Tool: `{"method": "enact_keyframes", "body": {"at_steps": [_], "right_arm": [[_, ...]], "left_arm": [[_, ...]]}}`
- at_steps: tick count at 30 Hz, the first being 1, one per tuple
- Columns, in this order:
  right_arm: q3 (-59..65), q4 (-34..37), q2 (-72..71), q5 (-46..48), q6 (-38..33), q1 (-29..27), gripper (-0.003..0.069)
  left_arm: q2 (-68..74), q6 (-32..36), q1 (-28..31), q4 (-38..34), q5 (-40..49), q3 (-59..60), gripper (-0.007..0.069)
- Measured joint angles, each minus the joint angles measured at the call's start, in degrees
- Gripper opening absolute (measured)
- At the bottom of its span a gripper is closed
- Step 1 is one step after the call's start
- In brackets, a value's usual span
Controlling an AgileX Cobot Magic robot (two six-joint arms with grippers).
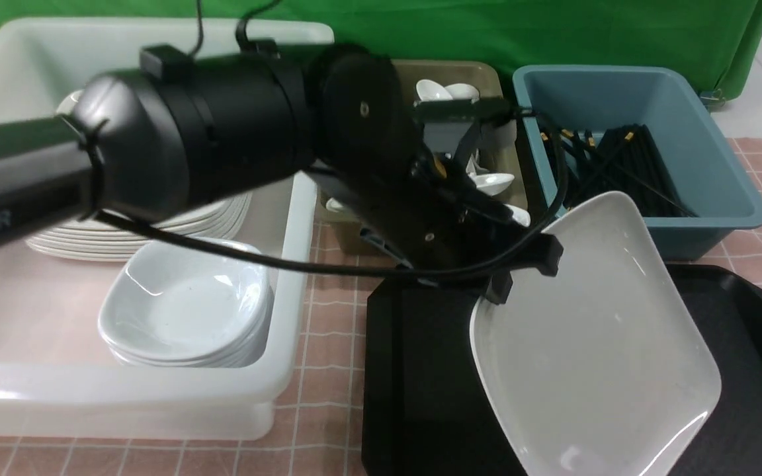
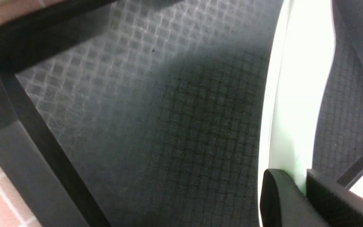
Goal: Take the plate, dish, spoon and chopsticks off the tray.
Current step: Use the left arm to put the plate into the large storage box on the left
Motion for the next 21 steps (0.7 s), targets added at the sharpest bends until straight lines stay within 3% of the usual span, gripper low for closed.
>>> {"method": "enact_keyframes", "body": {"at_steps": [13,21], "right_arm": [[0.0,1.2,0.0,0.0,-1.1,0.0,0.003],[-0.4,19.0,0.0,-0.4,-12.6,0.1,0.003]], "left_arm": [[-0.6,-1.0,0.0,4.1,5.3,-6.5,0.0019],[-1.2,-1.0,4.7,5.4,11.3,-18.1,0.0019]]}}
